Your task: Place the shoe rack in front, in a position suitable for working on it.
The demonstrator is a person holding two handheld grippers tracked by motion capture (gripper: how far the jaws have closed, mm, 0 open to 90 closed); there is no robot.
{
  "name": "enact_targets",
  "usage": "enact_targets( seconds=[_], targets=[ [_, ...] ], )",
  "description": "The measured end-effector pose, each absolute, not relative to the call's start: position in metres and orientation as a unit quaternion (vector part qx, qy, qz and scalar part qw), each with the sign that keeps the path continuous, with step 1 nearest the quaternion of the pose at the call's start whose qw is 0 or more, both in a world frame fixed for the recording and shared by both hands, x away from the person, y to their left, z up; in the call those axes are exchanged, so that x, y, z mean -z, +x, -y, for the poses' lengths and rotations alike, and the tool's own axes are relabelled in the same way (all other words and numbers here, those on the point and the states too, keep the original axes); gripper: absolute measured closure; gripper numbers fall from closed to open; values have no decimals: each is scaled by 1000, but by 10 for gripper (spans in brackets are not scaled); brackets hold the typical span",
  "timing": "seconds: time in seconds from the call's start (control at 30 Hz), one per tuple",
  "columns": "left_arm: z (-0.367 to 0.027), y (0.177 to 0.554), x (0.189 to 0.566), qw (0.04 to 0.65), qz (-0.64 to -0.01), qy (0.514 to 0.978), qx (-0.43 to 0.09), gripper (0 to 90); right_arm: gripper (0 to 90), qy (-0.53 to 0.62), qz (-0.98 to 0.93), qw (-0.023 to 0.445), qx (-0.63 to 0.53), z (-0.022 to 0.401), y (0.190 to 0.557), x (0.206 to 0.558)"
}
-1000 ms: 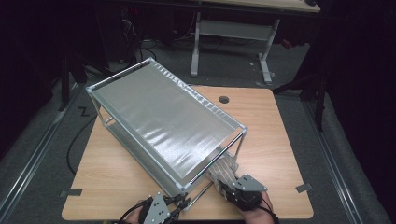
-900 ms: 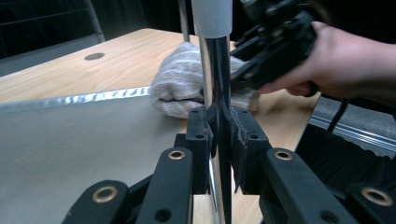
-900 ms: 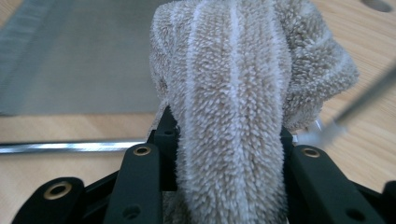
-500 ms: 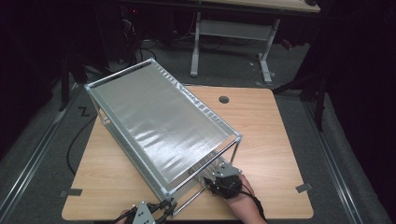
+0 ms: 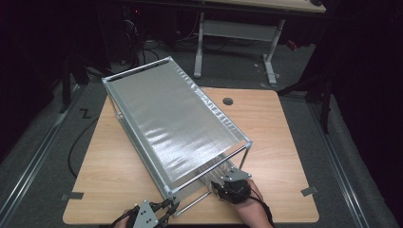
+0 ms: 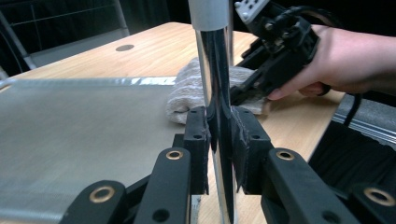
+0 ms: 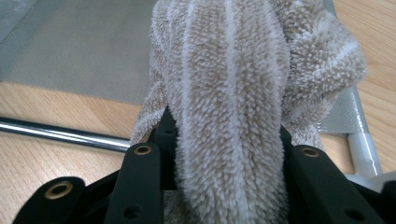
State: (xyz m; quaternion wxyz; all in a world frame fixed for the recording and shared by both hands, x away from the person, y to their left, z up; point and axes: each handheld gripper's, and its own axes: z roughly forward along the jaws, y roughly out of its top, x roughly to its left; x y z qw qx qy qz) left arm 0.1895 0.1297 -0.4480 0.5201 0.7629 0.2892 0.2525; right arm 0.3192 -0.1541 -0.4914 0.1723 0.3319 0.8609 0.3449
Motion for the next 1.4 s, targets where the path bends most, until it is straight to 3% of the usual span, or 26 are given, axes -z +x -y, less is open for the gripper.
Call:
enact_targets(
  seconds=[0.8,1.4],
  targets=[
    [-112,212,449,528,-286,763,-239,786,616,356,-827,201,-386,185,297,481],
    [-103,222,451,538,-275,763,-230,786,614,270,-861,176,-393,128,257,481]
  ],
)
